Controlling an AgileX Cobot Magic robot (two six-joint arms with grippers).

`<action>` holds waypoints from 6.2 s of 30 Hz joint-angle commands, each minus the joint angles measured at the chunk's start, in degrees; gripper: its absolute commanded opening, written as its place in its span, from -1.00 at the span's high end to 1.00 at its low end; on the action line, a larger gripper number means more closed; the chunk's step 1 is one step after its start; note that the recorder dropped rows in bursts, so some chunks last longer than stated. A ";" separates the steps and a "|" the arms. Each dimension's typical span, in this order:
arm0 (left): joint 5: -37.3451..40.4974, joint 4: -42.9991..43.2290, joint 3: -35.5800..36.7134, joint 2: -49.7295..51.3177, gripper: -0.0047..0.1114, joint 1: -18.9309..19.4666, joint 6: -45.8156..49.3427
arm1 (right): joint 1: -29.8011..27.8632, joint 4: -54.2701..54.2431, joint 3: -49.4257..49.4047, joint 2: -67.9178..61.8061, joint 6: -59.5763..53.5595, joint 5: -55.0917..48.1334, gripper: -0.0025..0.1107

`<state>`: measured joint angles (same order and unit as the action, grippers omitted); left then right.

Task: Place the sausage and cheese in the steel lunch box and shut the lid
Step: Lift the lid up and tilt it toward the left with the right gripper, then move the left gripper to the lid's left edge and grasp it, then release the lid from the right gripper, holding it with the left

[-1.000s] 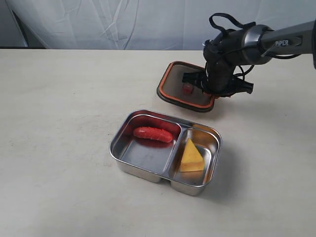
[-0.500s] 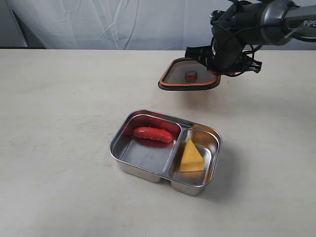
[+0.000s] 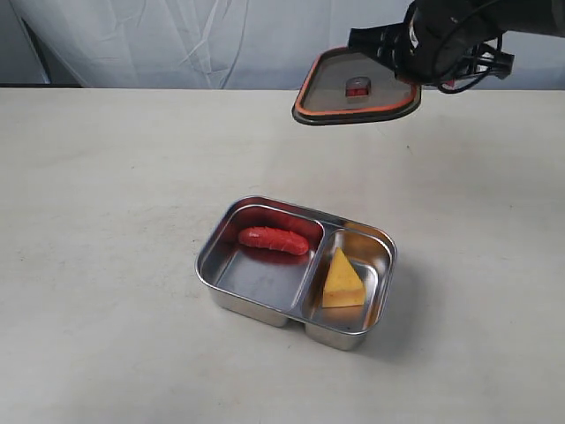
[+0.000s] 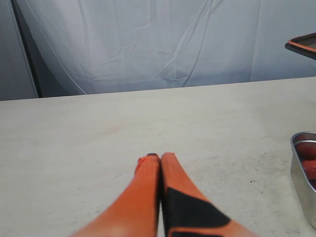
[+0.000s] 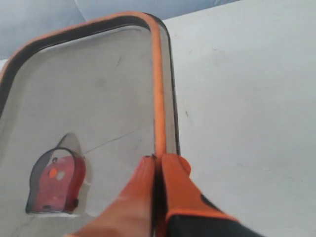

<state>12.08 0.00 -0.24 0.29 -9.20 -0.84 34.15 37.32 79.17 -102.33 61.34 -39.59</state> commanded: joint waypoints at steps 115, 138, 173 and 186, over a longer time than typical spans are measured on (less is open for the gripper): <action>46.87 -99.95 -29.30 54.61 -0.06 -0.03 65.49 | 1.92 15.33 -55.12 50.59 11.25 62.25 0.96; 44.61 -99.95 -33.01 58.38 0.05 -0.10 64.13 | 1.92 23.41 -55.12 50.59 16.65 68.76 0.96; 44.55 -99.95 -33.01 58.38 0.91 -0.10 71.03 | 1.92 26.61 -55.12 53.52 18.40 45.62 0.22; 30.85 -96.93 -33.42 58.38 0.92 -0.10 89.59 | 1.92 26.47 -55.12 58.17 18.40 44.23 0.22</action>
<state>46.36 -96.87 -32.83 58.74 -9.20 84.88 36.20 63.90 24.12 -44.45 79.79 5.19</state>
